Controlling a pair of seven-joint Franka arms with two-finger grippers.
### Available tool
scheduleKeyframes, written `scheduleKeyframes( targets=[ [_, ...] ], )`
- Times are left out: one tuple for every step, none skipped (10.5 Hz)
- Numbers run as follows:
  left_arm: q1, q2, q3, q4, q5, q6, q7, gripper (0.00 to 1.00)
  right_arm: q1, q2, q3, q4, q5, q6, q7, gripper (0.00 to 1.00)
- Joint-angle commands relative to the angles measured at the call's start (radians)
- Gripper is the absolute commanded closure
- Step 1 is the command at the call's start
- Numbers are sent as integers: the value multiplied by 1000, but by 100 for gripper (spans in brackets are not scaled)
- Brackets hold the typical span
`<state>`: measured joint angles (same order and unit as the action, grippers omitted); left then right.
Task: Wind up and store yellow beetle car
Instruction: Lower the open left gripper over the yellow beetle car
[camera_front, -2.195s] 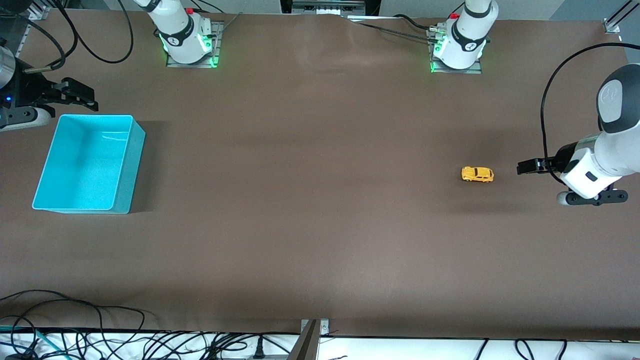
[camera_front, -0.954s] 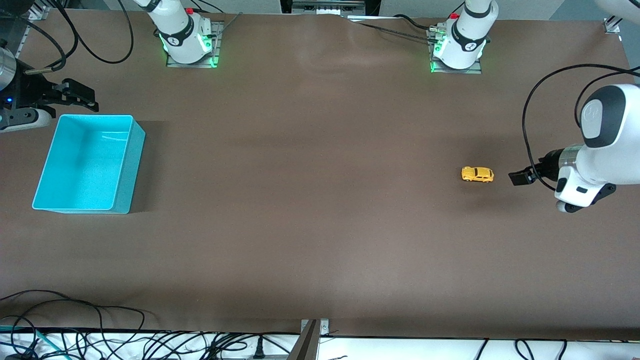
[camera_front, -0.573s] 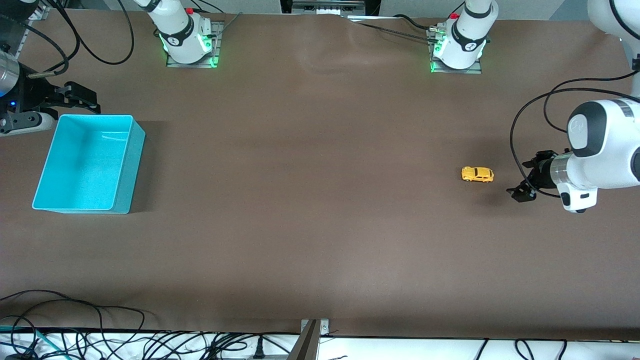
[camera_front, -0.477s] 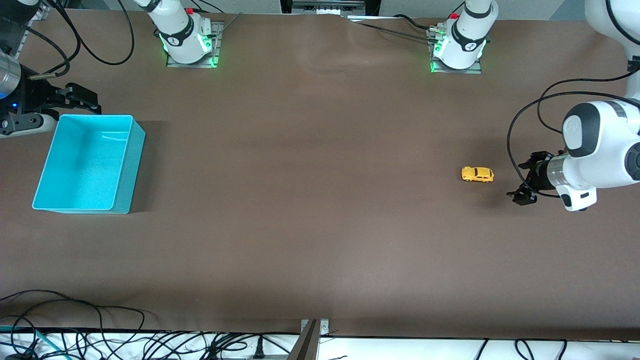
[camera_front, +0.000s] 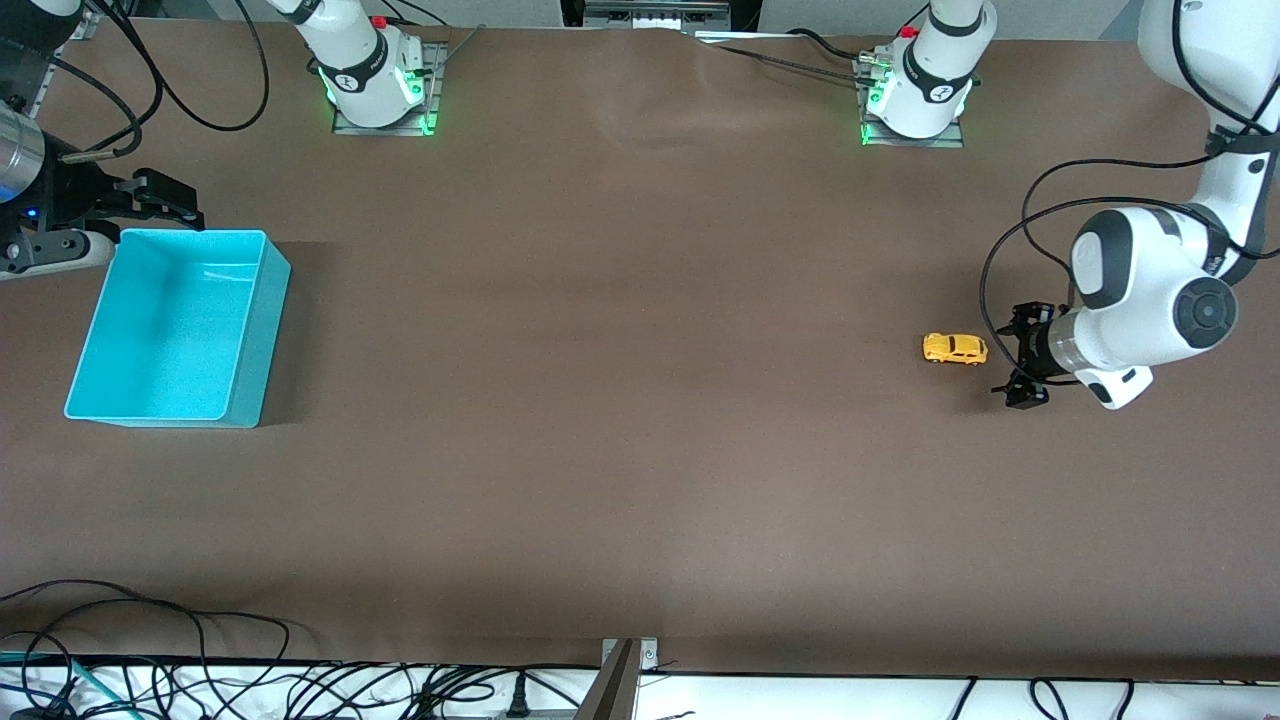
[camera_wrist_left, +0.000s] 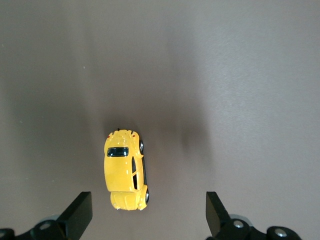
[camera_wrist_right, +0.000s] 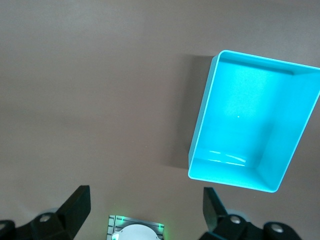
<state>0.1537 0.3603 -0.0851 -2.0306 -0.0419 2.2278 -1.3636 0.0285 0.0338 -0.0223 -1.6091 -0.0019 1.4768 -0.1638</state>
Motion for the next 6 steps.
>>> scheduleKeyframes(
  targets=[
    [1,-30,-4,-106,24,109,-49,0,-2,6,1,18,2,-7,-13,0],
    [1,-32,-4,-147,24,156,-70,0,-2,6,1,18,2,-7,-11,0],
    [0,-40,-4,-184,25,195,-112,0,-2,11,1,20,2,-7,-11,0],
    [-2,-43,-7,-213,51,223,-161,0,-2,12,1,20,2,-7,-13,0],
    [-6,-43,-15,-230,80,254,-230,0,-2,12,1,18,2,-7,-13,0],
    [-8,-37,-15,-235,95,262,-264,0,-2,12,1,18,2,-7,-13,0]
  ],
)
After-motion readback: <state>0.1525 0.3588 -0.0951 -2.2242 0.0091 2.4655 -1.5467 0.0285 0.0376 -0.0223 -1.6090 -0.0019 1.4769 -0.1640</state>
